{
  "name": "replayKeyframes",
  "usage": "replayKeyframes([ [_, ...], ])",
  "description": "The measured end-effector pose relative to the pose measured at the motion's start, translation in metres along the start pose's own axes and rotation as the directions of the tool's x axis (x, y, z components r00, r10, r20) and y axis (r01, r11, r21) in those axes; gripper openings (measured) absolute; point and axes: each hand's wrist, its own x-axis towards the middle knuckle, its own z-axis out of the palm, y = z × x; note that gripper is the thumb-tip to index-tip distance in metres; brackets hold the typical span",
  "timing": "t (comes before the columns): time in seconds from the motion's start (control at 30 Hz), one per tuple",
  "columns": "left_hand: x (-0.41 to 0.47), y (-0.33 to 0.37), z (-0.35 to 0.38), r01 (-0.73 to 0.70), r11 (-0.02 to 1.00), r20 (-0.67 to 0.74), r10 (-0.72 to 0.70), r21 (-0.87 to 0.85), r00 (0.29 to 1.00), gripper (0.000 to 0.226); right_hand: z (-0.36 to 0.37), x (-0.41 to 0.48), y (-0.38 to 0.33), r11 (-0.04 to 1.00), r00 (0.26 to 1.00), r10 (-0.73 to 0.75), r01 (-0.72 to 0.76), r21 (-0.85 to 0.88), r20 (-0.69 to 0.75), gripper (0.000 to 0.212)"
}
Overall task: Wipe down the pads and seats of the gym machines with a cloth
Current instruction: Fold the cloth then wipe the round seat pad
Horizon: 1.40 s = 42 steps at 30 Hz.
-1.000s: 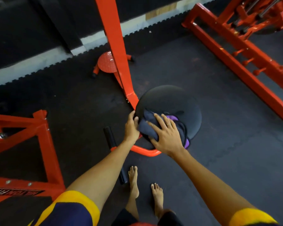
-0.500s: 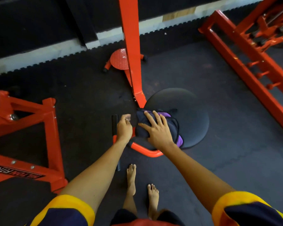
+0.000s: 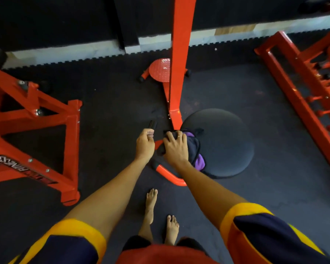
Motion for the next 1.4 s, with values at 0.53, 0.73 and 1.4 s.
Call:
replayKeyframes([
  [0.53,-0.035,0.012,-0.133,0.27,0.947,0.172,-0.24,-0.176,0.955,0.017,-0.053,-0.011,-0.087,0.909,0.947,-0.249,0.301,0.287,-0.205,0.063],
  [0.73,-0.032,0.024,-0.201,0.059,0.991,0.034,-0.055,-0.124,0.998,0.026,-0.087,-0.003,-0.125,0.83,0.897,-0.407,0.443,0.339,-0.174,0.088],
  [1.4,0.097,0.005,-0.449,-0.2,0.94,0.089,0.182,0.278,0.979,0.035,-0.215,0.167,-0.307,0.737,0.829,-0.55,0.54,0.407,-0.104,0.025],
])
